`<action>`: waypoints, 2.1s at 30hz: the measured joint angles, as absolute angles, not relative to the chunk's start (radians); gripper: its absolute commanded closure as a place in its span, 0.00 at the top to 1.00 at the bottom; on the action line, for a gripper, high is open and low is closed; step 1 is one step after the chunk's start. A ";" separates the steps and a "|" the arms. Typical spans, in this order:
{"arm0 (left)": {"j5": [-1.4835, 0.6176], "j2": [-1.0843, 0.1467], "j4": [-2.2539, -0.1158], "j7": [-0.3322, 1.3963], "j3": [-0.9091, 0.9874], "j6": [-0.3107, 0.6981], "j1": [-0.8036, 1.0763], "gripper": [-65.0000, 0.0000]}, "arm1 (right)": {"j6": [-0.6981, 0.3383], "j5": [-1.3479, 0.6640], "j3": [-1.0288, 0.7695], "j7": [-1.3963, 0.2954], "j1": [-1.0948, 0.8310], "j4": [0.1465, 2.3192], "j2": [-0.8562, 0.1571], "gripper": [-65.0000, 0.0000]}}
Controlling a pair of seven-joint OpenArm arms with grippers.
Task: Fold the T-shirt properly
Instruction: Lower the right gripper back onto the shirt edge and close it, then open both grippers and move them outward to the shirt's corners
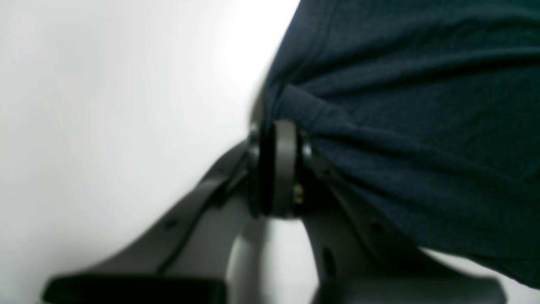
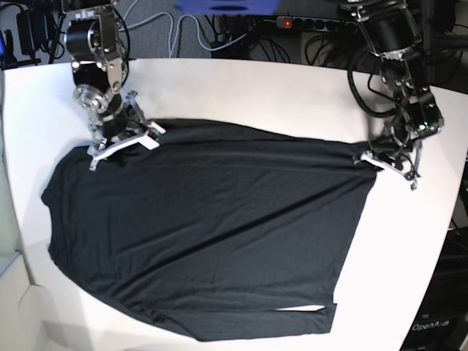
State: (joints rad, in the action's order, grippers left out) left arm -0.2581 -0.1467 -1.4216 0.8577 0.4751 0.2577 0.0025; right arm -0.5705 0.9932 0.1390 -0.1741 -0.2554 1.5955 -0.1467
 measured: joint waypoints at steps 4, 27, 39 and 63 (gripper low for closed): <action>-0.258 -0.147 -1.422 0.860 0.475 0.258 0.002 0.04 | -0.564 1.001 0.156 -0.147 -0.256 1.589 -0.167 0.38; -0.266 -0.147 -1.518 0.874 0.479 0.258 -0.006 0.04 | -0.683 0.970 0.120 -0.115 -0.277 1.665 -0.192 0.01; -0.266 -0.148 -1.467 0.860 0.479 0.258 -0.039 0.04 | -0.706 0.970 0.120 -0.123 -0.189 1.666 -0.218 0.01; -0.265 -0.156 -1.371 0.876 0.482 0.256 -0.183 0.04 | -0.707 0.970 0.069 -0.071 -0.064 1.666 -0.252 0.01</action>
State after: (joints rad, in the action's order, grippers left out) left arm -0.2653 -0.1558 -1.3708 0.8757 0.4816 0.2562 -0.1829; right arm -0.7074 0.9695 0.0689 -0.0711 -0.0643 1.6665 -0.2520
